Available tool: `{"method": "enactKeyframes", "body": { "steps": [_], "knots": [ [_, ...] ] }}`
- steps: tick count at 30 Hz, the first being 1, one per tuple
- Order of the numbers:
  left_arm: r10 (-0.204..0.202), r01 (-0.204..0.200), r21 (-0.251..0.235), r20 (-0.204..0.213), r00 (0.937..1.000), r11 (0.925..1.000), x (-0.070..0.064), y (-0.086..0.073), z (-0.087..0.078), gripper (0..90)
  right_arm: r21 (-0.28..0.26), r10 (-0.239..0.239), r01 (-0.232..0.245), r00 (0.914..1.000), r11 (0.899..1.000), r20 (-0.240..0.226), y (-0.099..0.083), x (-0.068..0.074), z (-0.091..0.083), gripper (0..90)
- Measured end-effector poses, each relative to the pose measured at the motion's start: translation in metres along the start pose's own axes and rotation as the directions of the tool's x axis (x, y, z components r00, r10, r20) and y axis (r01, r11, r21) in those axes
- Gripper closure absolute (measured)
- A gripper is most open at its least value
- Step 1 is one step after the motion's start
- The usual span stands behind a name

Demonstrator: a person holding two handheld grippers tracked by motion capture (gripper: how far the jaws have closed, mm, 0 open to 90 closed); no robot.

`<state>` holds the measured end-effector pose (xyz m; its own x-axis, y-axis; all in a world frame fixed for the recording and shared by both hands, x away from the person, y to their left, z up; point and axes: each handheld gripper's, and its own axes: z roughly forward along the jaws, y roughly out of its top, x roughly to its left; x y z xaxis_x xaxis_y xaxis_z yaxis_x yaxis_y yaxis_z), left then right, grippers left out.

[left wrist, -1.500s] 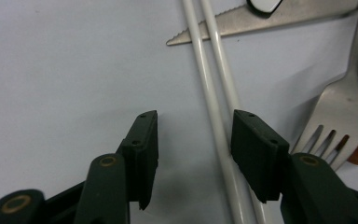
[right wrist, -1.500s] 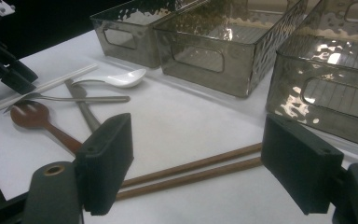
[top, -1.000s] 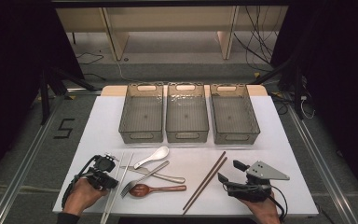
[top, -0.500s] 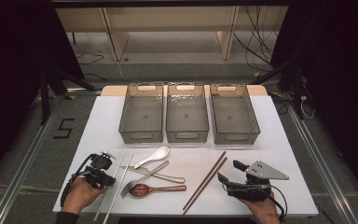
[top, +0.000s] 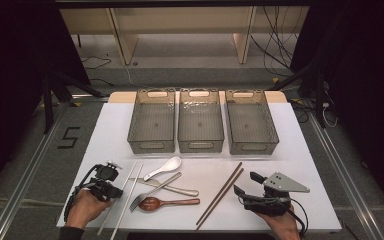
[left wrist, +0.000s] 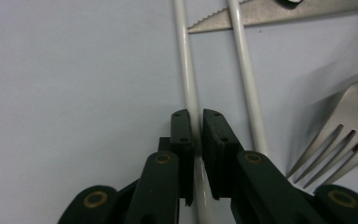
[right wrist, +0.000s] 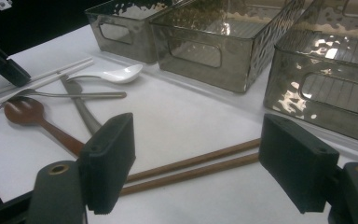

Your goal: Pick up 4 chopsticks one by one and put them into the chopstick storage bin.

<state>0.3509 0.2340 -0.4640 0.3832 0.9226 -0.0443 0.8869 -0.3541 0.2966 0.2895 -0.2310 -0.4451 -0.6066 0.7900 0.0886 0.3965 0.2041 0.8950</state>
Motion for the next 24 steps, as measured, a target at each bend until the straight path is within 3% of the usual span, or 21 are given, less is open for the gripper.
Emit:
{"method": "enactKeyframes", "body": {
  "steps": [10,14,24],
  "knots": [
    [0.003,-0.002,-0.021,0.022,0.9998,0.9998,0.007,-0.002,0.000,84.2,0.002,0.000,0.000,1.0000,1.000,0.000,0.000,0.000,0.000,28.2],
    [0.021,-0.021,-0.024,0.017,0.9996,0.9995,0.007,-0.002,-0.002,84.2,-0.001,0.000,0.000,1.0000,1.000,0.002,0.000,0.000,0.000,28.4],
    [0.025,-0.023,-0.085,0.023,0.9994,0.9962,0.011,-0.004,-0.014,84.3,-0.004,0.001,-0.001,1.0000,1.000,0.003,0.000,-0.001,-0.001,28.5]
  ]
}}
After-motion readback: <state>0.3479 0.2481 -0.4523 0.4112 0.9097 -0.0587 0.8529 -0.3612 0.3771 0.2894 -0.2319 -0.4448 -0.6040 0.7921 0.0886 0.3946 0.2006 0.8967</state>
